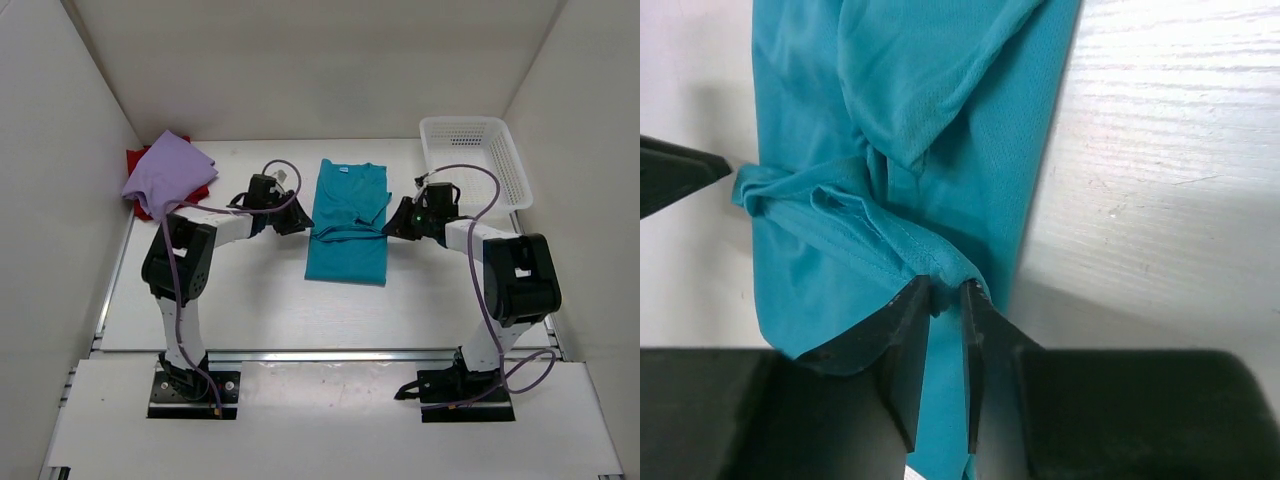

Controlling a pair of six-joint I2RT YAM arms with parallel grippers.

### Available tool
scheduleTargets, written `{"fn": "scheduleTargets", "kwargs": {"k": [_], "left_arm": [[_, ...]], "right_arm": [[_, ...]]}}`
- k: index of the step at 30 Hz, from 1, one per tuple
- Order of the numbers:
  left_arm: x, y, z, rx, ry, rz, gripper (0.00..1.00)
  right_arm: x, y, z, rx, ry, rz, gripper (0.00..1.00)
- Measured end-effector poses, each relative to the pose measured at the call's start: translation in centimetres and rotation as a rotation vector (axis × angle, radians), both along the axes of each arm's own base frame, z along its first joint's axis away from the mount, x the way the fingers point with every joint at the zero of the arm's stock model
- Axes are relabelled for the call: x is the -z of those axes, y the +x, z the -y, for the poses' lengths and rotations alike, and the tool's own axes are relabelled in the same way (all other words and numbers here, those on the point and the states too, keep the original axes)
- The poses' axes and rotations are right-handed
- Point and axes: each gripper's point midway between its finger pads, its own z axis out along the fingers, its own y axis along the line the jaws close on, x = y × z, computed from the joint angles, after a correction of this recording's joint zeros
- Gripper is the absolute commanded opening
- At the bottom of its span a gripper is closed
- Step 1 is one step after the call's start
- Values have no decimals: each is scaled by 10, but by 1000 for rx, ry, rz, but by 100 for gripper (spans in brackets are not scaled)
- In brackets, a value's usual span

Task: Fold and stack the t-shirts
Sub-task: Fold the folded rectangular tshirt in 1/3 of the way

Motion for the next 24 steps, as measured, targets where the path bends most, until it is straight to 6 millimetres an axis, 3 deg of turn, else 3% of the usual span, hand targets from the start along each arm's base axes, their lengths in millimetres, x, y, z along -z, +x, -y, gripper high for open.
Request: {"fn": "scheduleTargets", "kwargs": {"k": [3,7,8,9,11,13,15,17,19,24], "left_arm": [[-21,5,-10,-42,-28,37,41],[-80,12,-9,-50,-72,176,31],[-94,10,-5,-43,-87,208,31],[-107,6,0,-34,-105,250,30],[-115,-19,12,-3,-133,298,29],[-97,-56,28,48,-140,285,28],[-60,-90,38,100,-115,215,24],[-14,-115,33,119,-62,112,23],[25,-129,17,97,-5,21,23],[27,-132,12,80,-26,44,23]], "right_arm": [[-10,2,2,13,-21,30,25],[-43,0,0,23,-85,128,29],[-54,-2,-4,16,-95,162,24],[-65,-4,-11,6,-107,201,11],[-82,-12,-29,-40,-110,271,0],[-85,-22,-48,-97,-96,297,1],[-75,-32,-64,-153,-92,278,0],[-55,-36,-76,-197,-102,239,0],[-29,-43,-86,-241,-117,175,0],[8,-40,-113,-315,-141,93,0]]}}
